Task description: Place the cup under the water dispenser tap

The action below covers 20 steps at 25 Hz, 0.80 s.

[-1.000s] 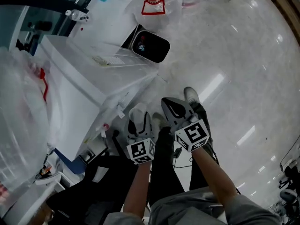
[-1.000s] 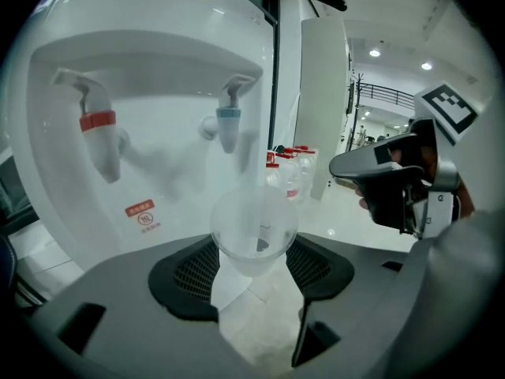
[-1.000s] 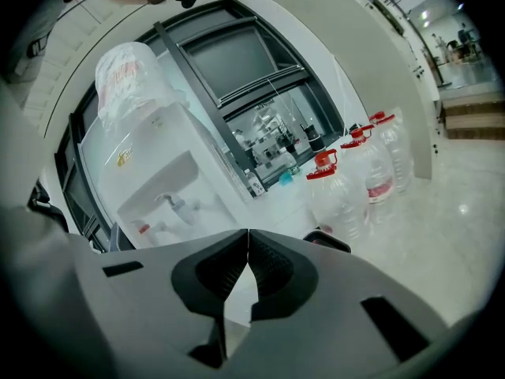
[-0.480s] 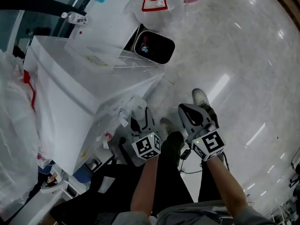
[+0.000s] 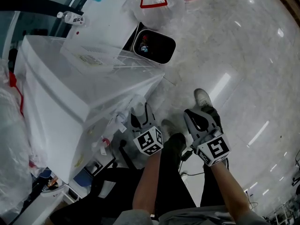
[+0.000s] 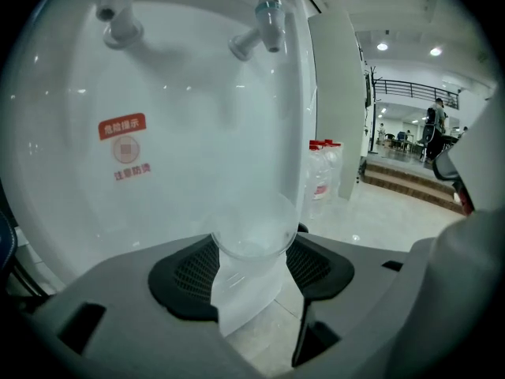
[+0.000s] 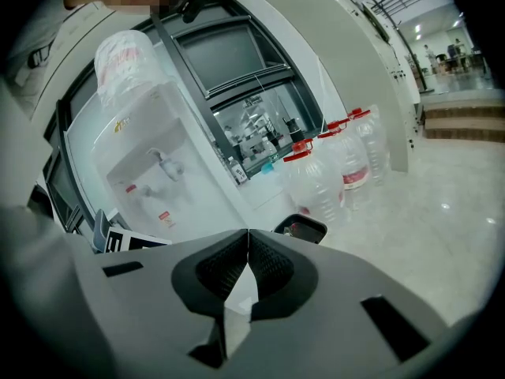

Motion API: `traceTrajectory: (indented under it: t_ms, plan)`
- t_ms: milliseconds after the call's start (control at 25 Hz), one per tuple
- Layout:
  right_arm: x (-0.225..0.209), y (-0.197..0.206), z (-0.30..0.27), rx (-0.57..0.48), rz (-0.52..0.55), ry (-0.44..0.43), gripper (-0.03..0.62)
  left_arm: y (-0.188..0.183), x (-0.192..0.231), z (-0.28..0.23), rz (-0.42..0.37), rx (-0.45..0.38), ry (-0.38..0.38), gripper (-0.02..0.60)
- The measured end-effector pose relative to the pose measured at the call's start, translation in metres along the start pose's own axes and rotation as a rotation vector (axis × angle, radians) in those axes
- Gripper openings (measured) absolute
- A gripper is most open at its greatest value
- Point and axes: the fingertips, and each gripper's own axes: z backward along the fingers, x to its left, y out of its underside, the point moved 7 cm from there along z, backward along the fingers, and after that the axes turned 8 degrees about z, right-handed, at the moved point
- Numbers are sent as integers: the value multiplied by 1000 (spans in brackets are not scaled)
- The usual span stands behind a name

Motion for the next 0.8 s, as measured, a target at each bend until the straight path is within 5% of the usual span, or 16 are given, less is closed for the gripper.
traceTrajectory:
  t_ms: [800]
  plan:
    - [-5, 11, 4, 0, -26, 21, 12, -1, -4, -17, -31, -39, -39, 270]
